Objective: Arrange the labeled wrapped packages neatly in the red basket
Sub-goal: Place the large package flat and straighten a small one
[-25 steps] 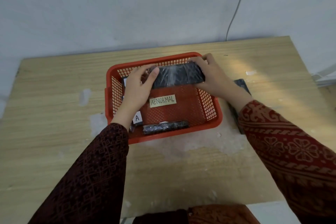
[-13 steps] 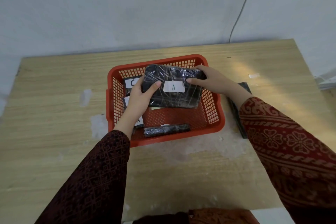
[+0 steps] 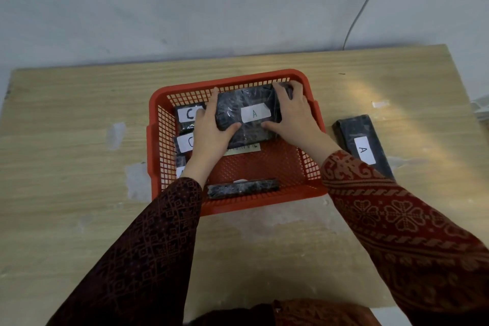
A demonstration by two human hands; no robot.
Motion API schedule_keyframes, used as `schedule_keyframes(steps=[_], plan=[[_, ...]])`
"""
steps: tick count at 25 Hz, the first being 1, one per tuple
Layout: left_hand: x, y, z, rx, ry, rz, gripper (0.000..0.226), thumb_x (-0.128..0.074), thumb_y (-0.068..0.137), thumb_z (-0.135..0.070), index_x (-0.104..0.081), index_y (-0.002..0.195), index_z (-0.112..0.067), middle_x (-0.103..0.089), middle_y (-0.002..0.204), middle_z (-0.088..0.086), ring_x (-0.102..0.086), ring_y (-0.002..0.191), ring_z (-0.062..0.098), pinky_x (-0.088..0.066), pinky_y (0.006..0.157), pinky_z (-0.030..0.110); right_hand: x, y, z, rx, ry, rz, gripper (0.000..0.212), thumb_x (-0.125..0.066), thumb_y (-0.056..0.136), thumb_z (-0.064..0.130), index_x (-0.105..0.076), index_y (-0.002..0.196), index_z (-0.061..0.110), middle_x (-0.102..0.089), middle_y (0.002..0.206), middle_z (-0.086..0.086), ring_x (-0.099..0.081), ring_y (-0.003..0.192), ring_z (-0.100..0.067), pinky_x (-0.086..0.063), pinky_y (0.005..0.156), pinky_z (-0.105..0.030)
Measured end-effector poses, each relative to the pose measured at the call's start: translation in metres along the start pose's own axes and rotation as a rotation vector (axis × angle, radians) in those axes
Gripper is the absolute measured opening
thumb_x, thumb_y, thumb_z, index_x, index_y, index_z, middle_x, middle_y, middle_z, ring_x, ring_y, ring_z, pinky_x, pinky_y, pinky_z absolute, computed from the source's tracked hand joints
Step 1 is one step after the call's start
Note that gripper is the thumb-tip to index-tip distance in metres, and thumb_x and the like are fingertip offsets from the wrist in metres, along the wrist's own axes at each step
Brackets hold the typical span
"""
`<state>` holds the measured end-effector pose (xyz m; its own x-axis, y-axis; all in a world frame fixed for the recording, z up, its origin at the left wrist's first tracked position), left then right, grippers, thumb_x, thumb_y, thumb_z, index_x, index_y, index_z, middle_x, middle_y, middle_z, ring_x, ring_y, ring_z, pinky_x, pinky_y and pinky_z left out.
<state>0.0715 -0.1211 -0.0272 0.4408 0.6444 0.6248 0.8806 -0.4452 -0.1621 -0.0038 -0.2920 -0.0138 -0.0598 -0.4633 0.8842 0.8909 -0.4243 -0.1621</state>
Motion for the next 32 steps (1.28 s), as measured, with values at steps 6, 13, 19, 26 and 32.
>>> schedule_keyframes(steps=[6,13,19,26,32], plan=[[0.003,0.013,0.005,0.025,0.14,0.016,0.07,-0.064,0.089,-0.025,-0.028,0.148,-0.015,-0.037,0.13,0.015,-0.041,0.119,0.023,-0.028,0.097,0.017,-0.015,0.002,0.008,-0.032,-0.029,0.037,0.083,-0.064,0.085,0.041,-0.021,0.148,0.01,-0.012,0.153,-0.027,-0.023,0.136,-0.044,-0.024,0.113,-0.047],[-0.004,0.01,0.014,-0.082,0.284,-0.018,0.06,-0.057,0.093,-0.029,-0.033,0.146,-0.014,-0.039,0.129,0.019,-0.04,0.119,0.031,-0.036,0.093,0.03,-0.011,-0.02,0.002,0.132,-0.148,0.047,0.058,-0.059,0.09,0.025,-0.037,0.14,0.005,-0.021,0.152,-0.026,-0.015,0.141,-0.043,-0.02,0.117,-0.051],[0.003,-0.002,0.008,-0.152,0.492,-0.192,0.04,-0.056,0.092,-0.031,-0.055,0.128,-0.015,-0.043,0.135,0.022,-0.039,0.124,0.038,-0.037,0.098,0.052,-0.017,-0.073,0.008,0.481,-0.162,0.248,0.029,-0.067,0.082,0.016,-0.06,0.11,0.012,-0.062,0.107,-0.01,-0.057,0.103,-0.028,-0.05,0.085,-0.043],[0.024,-0.069,0.015,-0.276,0.24,-0.06,0.021,-0.054,0.092,-0.018,-0.063,0.11,-0.012,-0.056,0.096,0.002,-0.054,0.093,0.019,-0.041,0.076,0.028,-0.041,-0.075,0.0,0.243,-0.037,0.631,0.038,-0.071,0.079,0.032,-0.062,0.114,0.02,-0.066,0.112,-0.003,-0.058,0.095,-0.017,-0.049,0.085,-0.032],[0.026,-0.095,0.044,-0.174,0.29,0.27,0.029,-0.068,0.084,-0.021,-0.065,0.112,-0.021,-0.06,0.101,-0.001,-0.054,0.096,0.015,-0.044,0.081,0.029,-0.04,-0.068,-0.002,0.229,0.029,0.693,0.024,-0.071,0.081,0.02,-0.069,0.105,0.016,-0.064,0.096,0.001,-0.062,0.094,-0.018,-0.045,0.077,-0.022]])
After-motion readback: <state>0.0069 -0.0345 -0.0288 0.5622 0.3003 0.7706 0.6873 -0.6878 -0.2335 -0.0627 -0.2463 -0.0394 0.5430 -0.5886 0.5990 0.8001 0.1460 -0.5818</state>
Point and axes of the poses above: each hand's wrist, its own y-axis towards the middle knuckle, its own x-axis out of the back of the hand, z = x × y, the point moved 3 cm from there along y, towards the middle knuckle
